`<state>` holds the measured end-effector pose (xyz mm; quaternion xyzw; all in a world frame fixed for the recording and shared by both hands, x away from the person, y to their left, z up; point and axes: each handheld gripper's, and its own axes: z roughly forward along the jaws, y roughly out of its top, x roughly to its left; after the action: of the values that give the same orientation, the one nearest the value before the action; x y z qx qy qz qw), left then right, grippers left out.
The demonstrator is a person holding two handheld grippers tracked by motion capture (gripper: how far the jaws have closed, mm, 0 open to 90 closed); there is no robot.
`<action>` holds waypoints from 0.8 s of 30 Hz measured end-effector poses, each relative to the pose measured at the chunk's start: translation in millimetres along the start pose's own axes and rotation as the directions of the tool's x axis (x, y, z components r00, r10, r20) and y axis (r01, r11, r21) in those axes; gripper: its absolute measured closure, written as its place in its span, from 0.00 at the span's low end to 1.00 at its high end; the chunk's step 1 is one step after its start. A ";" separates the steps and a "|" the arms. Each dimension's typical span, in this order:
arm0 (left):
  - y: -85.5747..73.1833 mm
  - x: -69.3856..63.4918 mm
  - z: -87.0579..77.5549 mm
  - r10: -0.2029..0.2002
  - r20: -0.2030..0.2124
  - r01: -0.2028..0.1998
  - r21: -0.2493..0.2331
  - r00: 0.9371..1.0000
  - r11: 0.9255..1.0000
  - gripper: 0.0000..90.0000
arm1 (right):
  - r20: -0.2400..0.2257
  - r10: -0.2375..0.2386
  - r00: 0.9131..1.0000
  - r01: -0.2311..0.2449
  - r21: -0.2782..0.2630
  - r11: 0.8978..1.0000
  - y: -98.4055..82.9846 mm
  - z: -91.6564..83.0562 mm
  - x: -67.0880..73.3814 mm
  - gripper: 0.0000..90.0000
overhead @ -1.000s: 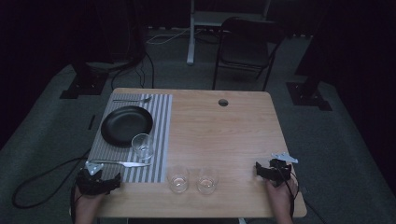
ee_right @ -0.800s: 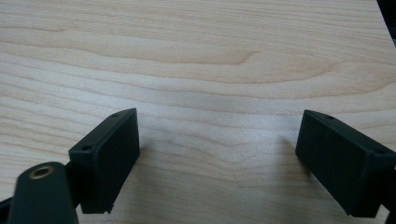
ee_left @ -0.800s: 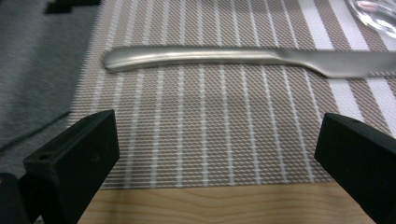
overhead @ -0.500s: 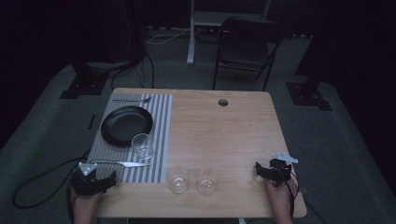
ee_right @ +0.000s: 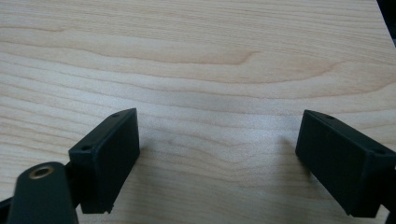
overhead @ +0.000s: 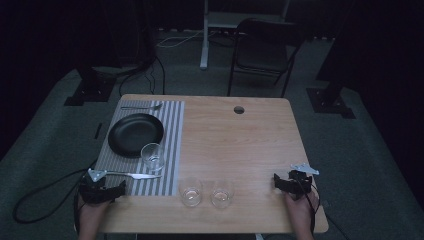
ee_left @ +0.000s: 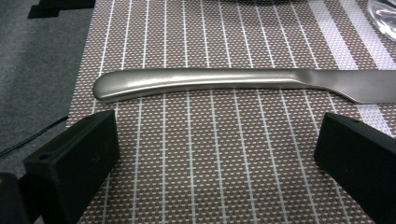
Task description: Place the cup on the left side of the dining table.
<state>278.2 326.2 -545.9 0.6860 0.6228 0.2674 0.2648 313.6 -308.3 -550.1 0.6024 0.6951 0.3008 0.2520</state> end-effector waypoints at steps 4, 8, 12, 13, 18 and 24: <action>-0.8 1.8 0.0 -0.008 0.028 0.008 0.009 1.000 1.000 0.01 | 0.000 0.000 1.000 0.000 0.000 1.000 0.0 0.0 0.0 0.15; -0.7 1.8 0.0 -0.008 0.028 0.008 0.010 1.000 1.000 0.01 | 0.000 0.000 1.000 0.000 0.000 1.000 0.0 0.0 0.0 0.15; -0.8 1.8 0.0 -0.008 0.028 0.007 0.010 1.000 1.000 0.01 | 0.000 0.000 1.000 0.000 0.000 1.000 0.0 0.0 0.0 0.15; -0.8 1.8 0.0 -0.008 0.028 0.007 0.010 1.000 1.000 0.01 | 0.000 0.000 1.000 0.000 0.000 1.000 0.0 0.0 0.0 0.15; -0.9 1.9 0.0 -0.008 0.028 0.008 0.010 1.000 1.000 0.01 | 0.000 0.000 1.000 0.000 0.000 1.000 -0.1 0.0 -0.1 0.15; -0.8 1.9 0.0 -0.008 0.028 0.008 0.010 1.000 1.000 0.01 | 0.000 0.000 1.000 0.000 0.000 1.000 -0.1 0.0 -0.1 0.15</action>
<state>277.8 328.1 -546.4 0.6884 0.6230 0.2539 0.2712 313.6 -308.4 -550.2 0.6023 0.6951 0.3009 0.2521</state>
